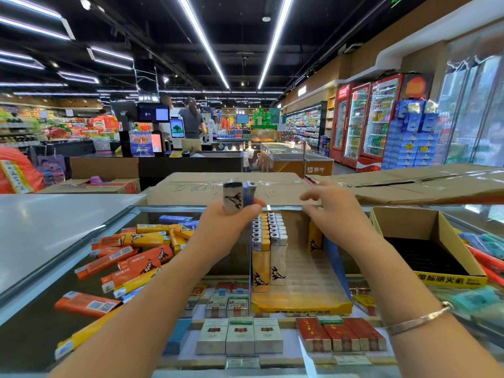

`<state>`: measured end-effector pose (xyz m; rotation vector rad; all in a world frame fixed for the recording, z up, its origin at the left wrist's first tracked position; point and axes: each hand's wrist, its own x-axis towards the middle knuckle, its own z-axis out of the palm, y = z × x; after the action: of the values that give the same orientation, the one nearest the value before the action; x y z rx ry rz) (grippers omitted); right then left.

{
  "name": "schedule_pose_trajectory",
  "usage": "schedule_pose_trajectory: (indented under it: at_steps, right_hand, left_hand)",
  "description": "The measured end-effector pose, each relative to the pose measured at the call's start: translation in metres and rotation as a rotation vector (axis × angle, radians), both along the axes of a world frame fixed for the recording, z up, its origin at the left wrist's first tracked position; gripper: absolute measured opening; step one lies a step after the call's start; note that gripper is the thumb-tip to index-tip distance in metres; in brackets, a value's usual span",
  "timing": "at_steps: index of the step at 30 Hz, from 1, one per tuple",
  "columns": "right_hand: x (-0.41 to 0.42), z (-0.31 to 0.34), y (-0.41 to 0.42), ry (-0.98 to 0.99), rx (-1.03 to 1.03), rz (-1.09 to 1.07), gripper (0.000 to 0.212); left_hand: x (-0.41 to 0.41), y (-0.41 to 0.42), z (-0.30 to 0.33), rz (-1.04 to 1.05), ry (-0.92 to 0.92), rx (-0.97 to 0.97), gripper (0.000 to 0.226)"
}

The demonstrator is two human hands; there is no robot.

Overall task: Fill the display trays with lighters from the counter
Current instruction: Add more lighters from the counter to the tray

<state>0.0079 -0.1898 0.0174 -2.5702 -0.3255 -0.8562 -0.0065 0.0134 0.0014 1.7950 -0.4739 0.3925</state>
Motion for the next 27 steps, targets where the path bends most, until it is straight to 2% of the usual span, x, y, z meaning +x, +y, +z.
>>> schedule_pose_trajectory:
  at_steps: [2, 5, 7, 9, 14, 16, 19, 22, 24, 27]
  right_hand:
    - [-0.013, 0.007, 0.011, -0.032, 0.223, 0.193, 0.016]
    - [-0.033, 0.011, 0.033, 0.062, 0.413, 0.508, 0.012]
    - [-0.041, 0.012, 0.043, 0.113, 0.474, 0.638, 0.016]
    - [-0.042, 0.012, 0.046, 0.174, 0.518, 0.679, 0.018]
    - [-0.037, 0.008, 0.045, 0.307, 0.561, 0.665, 0.036]
    - [-0.036, 0.005, 0.046, 0.292, 0.519, 0.649, 0.037]
    - [-0.037, 0.005, 0.048, 0.217, 0.490, 0.628, 0.034]
    - [-0.040, 0.011, 0.044, 0.147, 0.638, 0.683, 0.022]
    - [-0.042, 0.015, 0.037, 0.211, 0.746, 0.770, 0.026]
    - [-0.042, 0.015, 0.032, 0.392, 0.733, 0.932, 0.034]
  left_hand:
    - [0.001, 0.002, 0.005, -0.019, 0.063, -0.149, 0.019]
    - [-0.003, 0.003, 0.009, -0.112, 0.125, -0.223, 0.012]
    - [-0.006, 0.002, 0.009, -0.190, 0.148, -0.231, 0.037]
    - [-0.007, 0.000, 0.008, -0.217, 0.125, -0.290, 0.045]
    - [-0.003, 0.000, 0.010, -0.168, 0.131, -0.469, 0.040]
    - [-0.005, 0.000, 0.011, -0.178, 0.115, -0.459, 0.038]
    - [-0.008, 0.000, 0.009, -0.145, 0.090, -0.354, 0.048]
    - [-0.008, 0.000, 0.007, -0.184, 0.130, -0.206, 0.042]
    - [-0.010, 0.001, 0.007, -0.306, 0.177, -0.151, 0.038]
    - [-0.012, 0.002, 0.006, -0.529, 0.244, -0.147, 0.039]
